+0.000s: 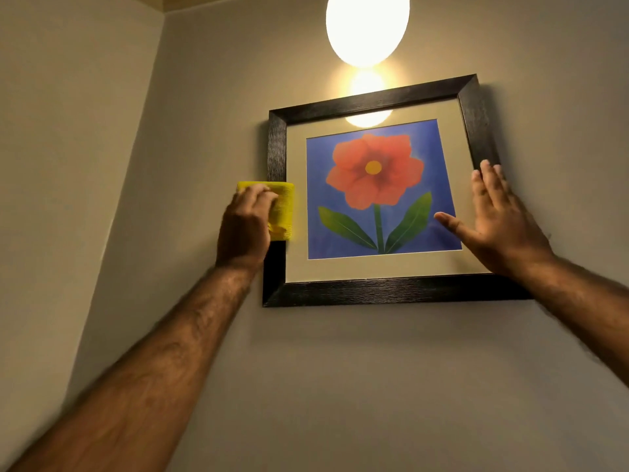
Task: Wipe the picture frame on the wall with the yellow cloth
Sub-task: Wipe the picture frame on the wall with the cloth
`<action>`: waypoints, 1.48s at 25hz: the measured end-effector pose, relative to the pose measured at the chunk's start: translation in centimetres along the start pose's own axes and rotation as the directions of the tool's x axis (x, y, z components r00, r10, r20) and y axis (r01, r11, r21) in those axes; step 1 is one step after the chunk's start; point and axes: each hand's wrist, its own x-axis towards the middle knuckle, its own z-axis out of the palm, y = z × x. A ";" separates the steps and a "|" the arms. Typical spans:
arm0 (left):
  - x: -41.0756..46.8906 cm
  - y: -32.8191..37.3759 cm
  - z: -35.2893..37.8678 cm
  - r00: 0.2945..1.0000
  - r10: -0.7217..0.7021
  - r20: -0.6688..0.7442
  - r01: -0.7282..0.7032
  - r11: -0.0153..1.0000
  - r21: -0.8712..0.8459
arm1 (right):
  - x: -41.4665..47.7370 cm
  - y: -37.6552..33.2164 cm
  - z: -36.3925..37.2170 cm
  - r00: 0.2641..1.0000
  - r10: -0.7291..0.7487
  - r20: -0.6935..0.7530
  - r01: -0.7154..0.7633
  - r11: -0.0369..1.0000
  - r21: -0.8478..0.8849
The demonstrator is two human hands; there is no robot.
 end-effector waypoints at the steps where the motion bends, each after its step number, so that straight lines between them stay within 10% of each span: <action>1: -0.3 0.1 0.4 0.997 0.057 0.056 -0.055 0.998 -0.035 | -0.2 0.2 0.3 1.000 -0.012 -0.021 0.012 1.000 -0.014; 14: -12.1 1.6 1.3 0.977 0.006 0.211 0.037 0.979 -0.202 | -1.0 1.6 2.4 0.986 -0.040 -0.163 0.027 0.996 -0.081; 25: 8.7 -0.9 4.3 0.916 -0.089 0.391 0.151 0.979 -0.133 | -1.1 1.3 2.3 0.984 -0.042 -0.176 0.025 0.995 -0.102; 37: -13.9 0.6 0.5 0.954 0.059 0.295 -0.006 0.984 -0.177 | -1.0 1.5 2.6 0.980 -0.046 -0.195 0.028 0.995 -0.097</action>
